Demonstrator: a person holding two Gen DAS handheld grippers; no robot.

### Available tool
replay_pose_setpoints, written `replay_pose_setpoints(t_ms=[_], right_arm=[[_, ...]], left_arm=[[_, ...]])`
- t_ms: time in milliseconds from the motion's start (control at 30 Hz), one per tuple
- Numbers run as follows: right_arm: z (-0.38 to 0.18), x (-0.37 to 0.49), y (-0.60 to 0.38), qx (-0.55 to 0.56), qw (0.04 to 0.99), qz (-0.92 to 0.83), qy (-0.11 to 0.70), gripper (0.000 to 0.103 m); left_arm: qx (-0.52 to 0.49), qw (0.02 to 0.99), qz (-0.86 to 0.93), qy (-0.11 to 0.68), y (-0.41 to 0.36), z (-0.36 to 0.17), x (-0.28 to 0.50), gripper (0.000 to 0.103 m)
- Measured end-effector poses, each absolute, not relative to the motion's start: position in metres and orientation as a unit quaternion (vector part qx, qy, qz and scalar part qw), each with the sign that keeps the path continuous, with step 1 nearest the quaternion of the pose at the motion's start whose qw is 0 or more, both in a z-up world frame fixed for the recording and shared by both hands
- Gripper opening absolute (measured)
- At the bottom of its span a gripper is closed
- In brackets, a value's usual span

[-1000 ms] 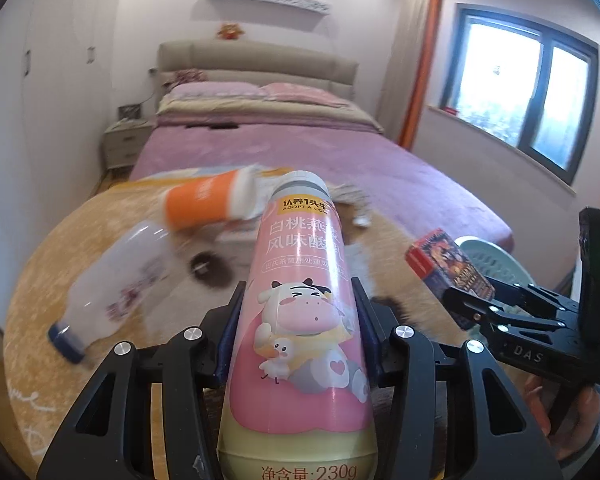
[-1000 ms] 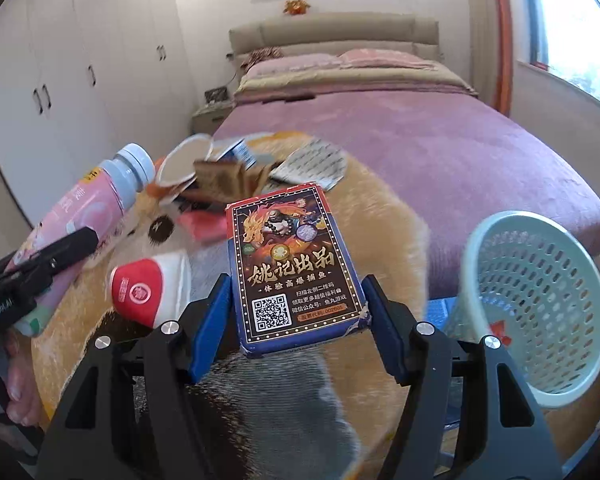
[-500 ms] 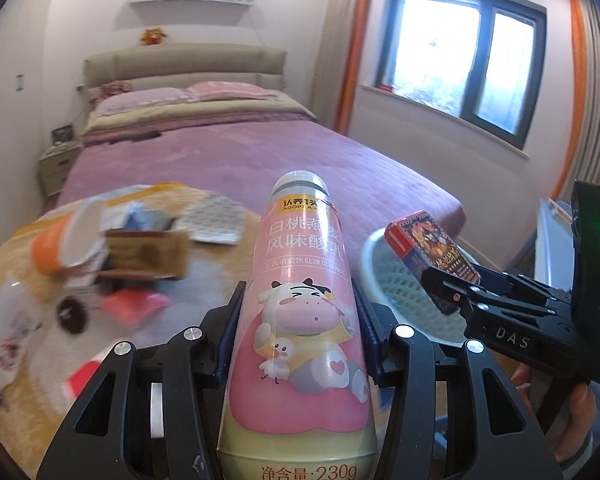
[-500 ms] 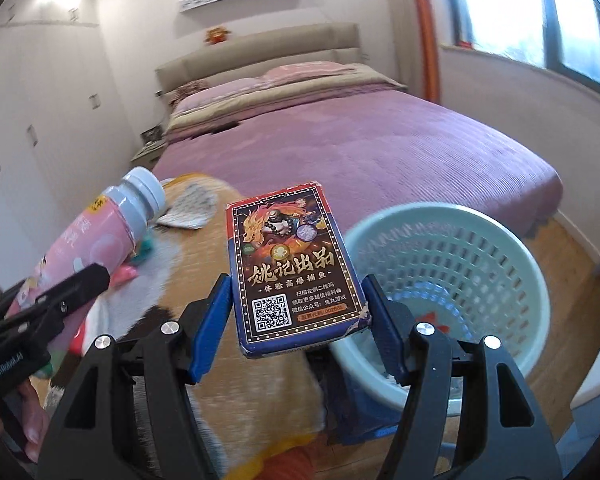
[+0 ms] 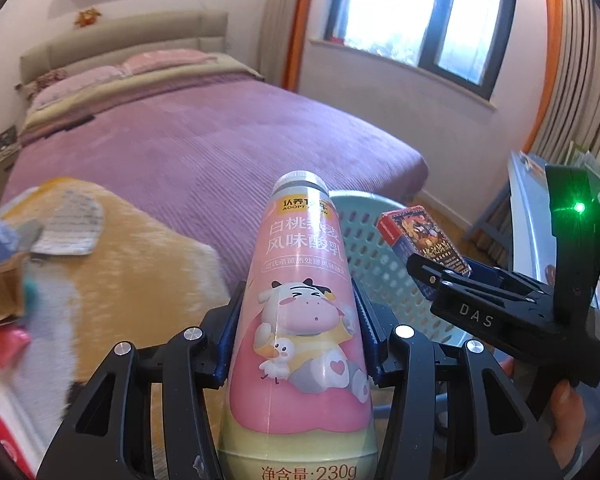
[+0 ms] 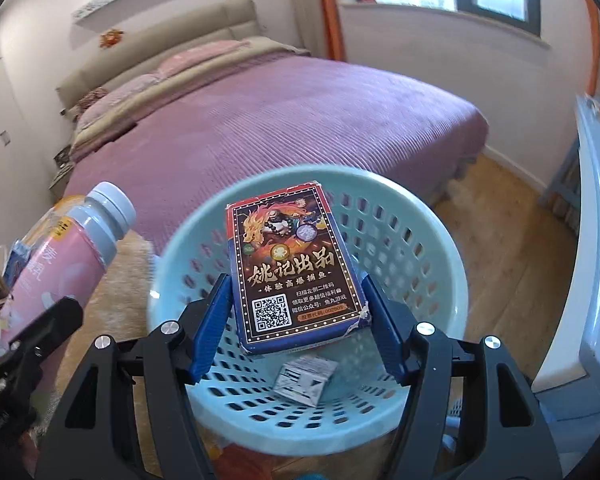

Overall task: Collect trash
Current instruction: 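Carry the pink bottle and card box to the wastebasket and release both, then grasp the clear plastic bottle with the left tool while the right tool grasps the red-white cup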

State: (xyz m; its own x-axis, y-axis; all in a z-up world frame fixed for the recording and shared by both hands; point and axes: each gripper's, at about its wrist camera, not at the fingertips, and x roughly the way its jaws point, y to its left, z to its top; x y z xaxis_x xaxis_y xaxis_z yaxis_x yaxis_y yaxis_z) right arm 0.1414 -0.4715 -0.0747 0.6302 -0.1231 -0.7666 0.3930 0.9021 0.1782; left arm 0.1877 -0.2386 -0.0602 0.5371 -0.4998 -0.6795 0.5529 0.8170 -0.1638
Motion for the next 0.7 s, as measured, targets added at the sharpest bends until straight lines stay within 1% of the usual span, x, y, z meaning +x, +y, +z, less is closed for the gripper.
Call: replay_pose_setpoints(t_ms=[233, 300, 333, 533, 700], right_arm=[[-0.091, 0.143, -0.486, 0.162, 0.873, -0.182, 0.424, 0.064], [-0.095, 0.143, -0.491, 0.177, 0.866, -0.177, 0.433, 0.065], [-0.096, 0.141, -0.493, 0.183, 0.864, -0.177, 0.434, 0.065], [-0.085, 0.129, -0.487, 0.183, 0.871, -0.17, 0.422, 0.065], [-0.065, 0.122, -0.458, 0.165, 0.889, -0.14, 0.404, 0.065]], left_arm=[[0.048, 0.864, -0.31, 0.393, -0.267, -0.076, 0.2, 0.048], [0.048, 0.87, -0.302, 0.386, -0.268, -0.073, 0.198, 0.07], [0.047, 0.876, -0.296, 0.378, -0.266, -0.069, 0.196, 0.071], [0.03, 0.886, -0.309, 0.344, -0.24, -0.046, 0.174, 0.07], [0.009, 0.896, -0.305, 0.324, -0.208, -0.027, 0.155, 0.07]])
